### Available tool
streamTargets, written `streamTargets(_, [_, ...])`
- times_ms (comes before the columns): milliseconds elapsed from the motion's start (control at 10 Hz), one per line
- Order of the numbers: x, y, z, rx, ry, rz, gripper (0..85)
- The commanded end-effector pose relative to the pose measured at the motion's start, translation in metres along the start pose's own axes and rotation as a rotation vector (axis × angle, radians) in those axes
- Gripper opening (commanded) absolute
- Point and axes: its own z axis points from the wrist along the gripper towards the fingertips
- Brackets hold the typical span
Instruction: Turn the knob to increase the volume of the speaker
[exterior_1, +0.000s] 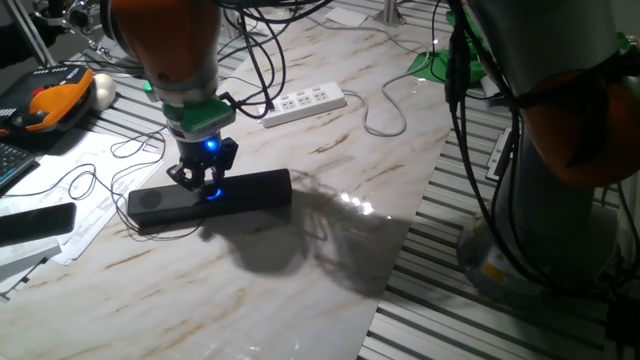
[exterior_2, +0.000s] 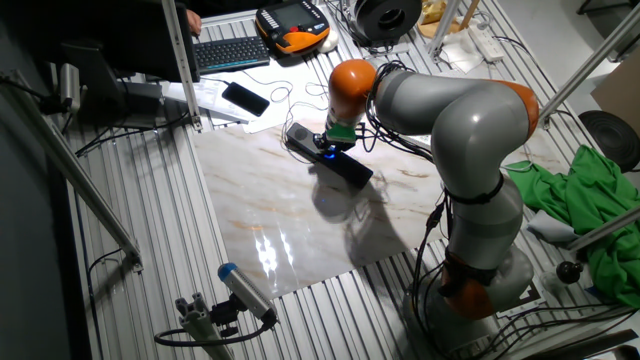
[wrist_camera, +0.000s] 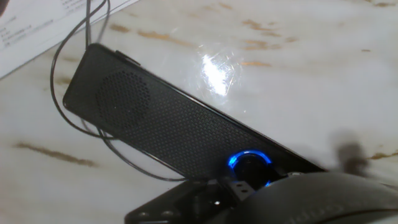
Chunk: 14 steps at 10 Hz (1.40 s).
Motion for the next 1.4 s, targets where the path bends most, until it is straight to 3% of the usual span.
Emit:
streamTargets(0, [0.0009,0.0004,0.0005,-0.003,-0.001,0.018,17.0])
streamTargets(500, [0.0022,0.0047,-0.0003,-0.017,-0.016,0.16,17.0])
streamTargets(1000, [0.0025,0.0057,-0.0008,0.032,-0.039,0.234,17.0])
streamTargets(1300, [0.003,0.0064,-0.0014,0.042,-0.052,0.286,17.0])
